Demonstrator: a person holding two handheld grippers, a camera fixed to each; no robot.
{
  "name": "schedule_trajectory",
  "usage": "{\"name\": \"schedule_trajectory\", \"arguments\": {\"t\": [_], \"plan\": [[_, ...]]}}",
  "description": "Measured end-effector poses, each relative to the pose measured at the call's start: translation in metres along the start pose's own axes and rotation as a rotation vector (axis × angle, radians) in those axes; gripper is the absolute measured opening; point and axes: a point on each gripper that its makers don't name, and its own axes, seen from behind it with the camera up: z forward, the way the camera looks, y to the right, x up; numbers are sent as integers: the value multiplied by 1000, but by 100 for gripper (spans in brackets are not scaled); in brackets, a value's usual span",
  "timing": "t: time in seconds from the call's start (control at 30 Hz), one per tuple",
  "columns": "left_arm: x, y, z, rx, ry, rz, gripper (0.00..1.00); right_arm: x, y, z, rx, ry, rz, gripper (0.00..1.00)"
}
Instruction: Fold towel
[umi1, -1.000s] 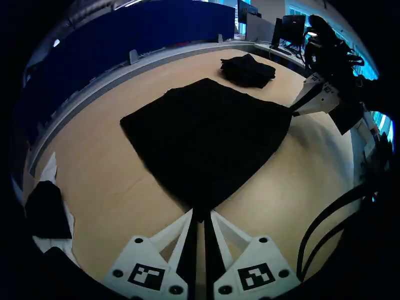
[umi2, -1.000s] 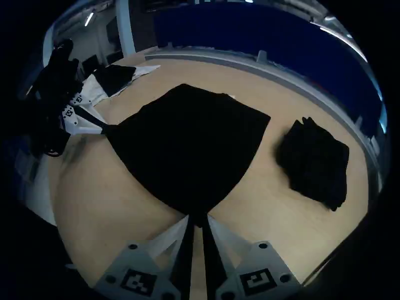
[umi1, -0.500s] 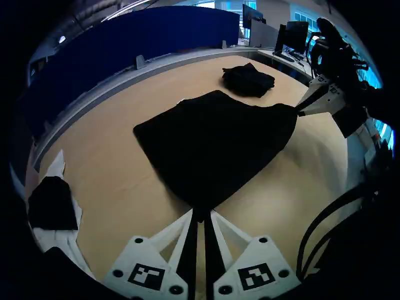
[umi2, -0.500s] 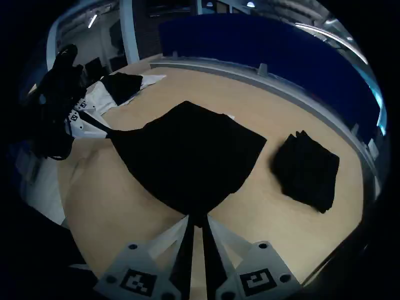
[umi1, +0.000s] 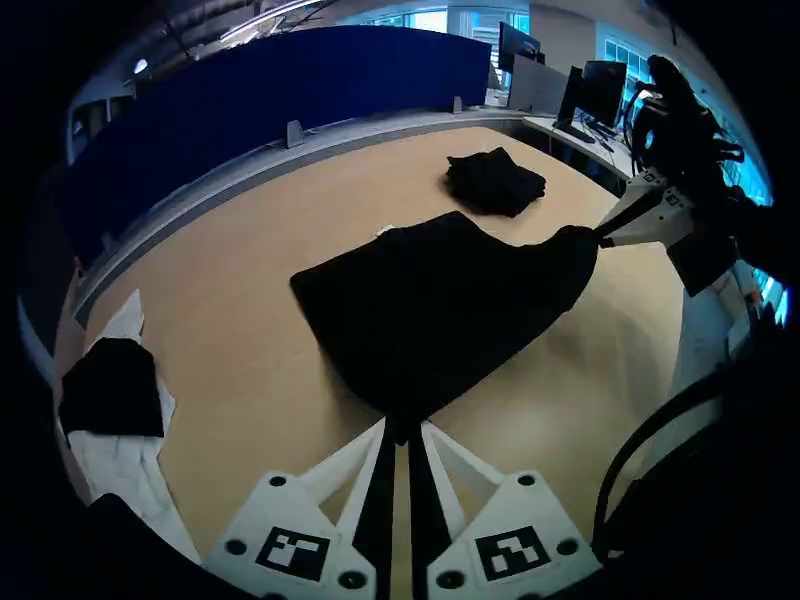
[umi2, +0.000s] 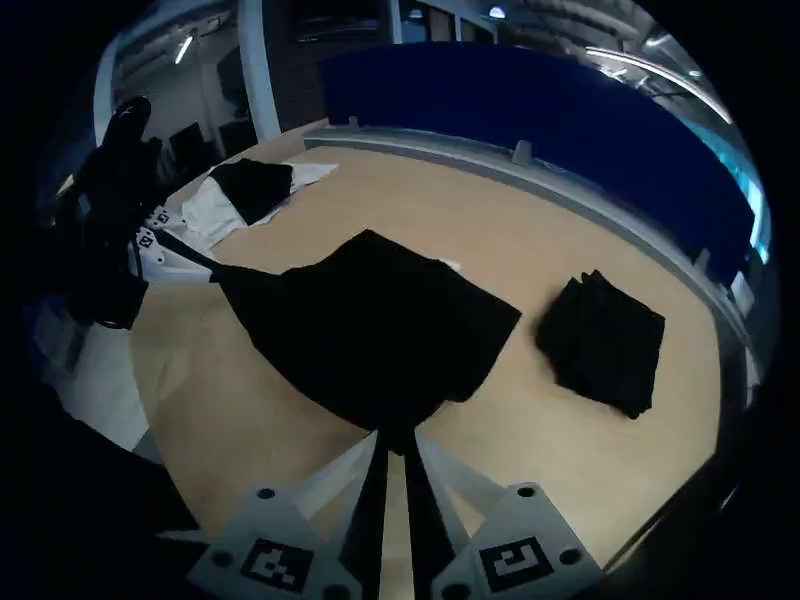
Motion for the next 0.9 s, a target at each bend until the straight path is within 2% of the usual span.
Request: {"name": "schedule_trajectory", "arguments": {"t": [0.67,0.9], "plan": [[2,22,-40,-3,-4,-61,8,12,-13,-32,19,5,-7,11],[1,24,-43,-4,-9,-71,8,14,-17,-38,24,7,-5,11]]}}
